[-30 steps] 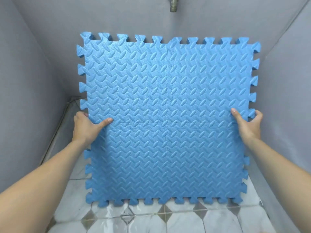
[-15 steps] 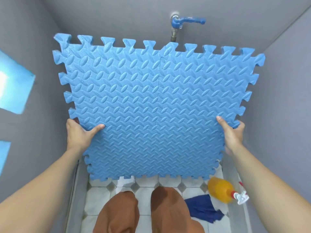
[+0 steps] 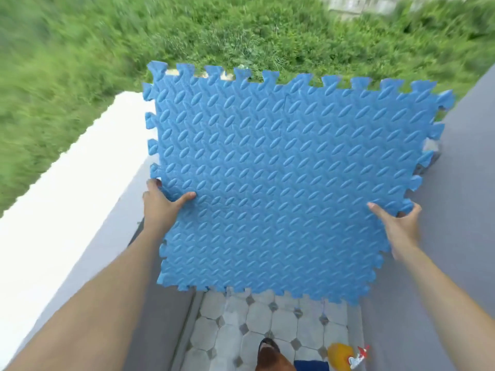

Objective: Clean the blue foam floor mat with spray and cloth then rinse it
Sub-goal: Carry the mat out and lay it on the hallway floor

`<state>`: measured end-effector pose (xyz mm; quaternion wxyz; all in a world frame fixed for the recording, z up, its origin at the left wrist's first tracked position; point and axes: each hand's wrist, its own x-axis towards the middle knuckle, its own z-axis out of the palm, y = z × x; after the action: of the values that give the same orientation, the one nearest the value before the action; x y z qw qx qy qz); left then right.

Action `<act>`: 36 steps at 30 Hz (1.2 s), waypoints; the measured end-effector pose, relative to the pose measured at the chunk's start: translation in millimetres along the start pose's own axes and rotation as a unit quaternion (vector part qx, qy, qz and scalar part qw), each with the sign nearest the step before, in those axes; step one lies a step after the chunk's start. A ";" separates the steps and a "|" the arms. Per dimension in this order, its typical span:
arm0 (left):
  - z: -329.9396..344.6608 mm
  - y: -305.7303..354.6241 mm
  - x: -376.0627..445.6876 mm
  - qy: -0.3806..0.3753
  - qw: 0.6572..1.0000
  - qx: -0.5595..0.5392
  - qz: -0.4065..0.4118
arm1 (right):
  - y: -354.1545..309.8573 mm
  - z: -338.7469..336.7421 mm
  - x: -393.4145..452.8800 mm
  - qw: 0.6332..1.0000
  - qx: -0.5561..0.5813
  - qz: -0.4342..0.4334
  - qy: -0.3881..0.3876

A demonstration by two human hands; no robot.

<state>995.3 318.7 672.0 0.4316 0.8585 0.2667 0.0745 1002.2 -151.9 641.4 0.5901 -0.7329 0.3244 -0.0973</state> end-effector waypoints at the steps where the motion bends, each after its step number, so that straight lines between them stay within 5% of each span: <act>1: -18.6 8.9 -7.8 0.007 1.000 -0.007 0.003 | -20.3 -0.2 -13.2 1.000 -0.002 -0.006 0.002; 16: -179.6 -6.6 -127.5 0.121 0.992 -0.035 -0.015 | -140.8 17.5 -116.3 0.989 -0.020 -0.136 -0.061; 28: -198.3 -21.9 -185.1 0.216 0.971 -0.041 -0.094 | -176.9 66.0 -120.0 0.963 -0.026 -0.171 -0.208; 36: -213.4 -61.1 -239.8 0.340 0.926 -0.033 -0.163 | -178.4 141.8 -148.7 0.907 -0.041 -0.231 -0.350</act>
<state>691.8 372.8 780.3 0.3491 0.7118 0.5311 0.2989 1026.5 66.3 802.3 0.5960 -0.7979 -0.0779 0.0448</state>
